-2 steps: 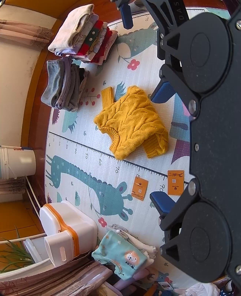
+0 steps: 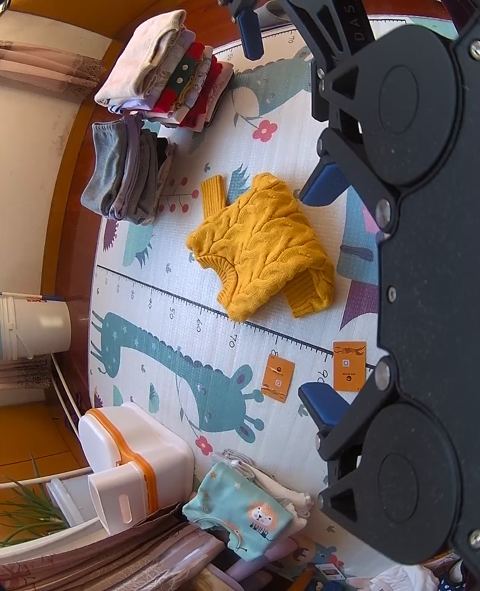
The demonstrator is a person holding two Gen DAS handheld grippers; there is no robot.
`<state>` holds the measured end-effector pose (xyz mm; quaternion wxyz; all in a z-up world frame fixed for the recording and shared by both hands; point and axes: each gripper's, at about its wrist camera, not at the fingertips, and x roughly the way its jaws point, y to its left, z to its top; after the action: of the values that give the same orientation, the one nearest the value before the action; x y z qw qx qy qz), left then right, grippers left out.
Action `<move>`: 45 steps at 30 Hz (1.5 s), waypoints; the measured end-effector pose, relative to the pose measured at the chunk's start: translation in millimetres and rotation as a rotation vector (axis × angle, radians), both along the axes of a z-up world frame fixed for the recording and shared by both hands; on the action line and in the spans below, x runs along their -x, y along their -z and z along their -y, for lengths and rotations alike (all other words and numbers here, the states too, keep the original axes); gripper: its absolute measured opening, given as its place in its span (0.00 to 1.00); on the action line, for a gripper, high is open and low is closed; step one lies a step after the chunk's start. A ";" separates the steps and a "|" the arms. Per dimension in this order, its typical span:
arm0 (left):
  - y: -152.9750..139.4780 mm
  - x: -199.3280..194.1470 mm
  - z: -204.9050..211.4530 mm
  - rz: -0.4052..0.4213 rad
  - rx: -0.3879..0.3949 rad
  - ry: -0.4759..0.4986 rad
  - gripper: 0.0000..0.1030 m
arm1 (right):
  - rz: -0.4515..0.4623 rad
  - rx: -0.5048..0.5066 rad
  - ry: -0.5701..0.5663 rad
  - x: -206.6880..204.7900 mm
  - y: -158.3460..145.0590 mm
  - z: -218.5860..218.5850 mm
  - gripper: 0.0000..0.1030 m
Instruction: Fold clothes
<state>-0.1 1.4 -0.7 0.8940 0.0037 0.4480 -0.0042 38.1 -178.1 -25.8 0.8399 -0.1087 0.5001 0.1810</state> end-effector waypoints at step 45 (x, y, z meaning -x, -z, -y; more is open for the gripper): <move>7.7 -0.1 -2.1 -0.024 -0.004 -0.002 1.00 | -0.034 0.025 -0.011 -4.1 12.3 -7.0 1.00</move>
<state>0.0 3.5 -8.4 0.8887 0.0053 0.4585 -0.0025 42.2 -171.1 -38.1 0.8289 -0.1190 0.5158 0.1809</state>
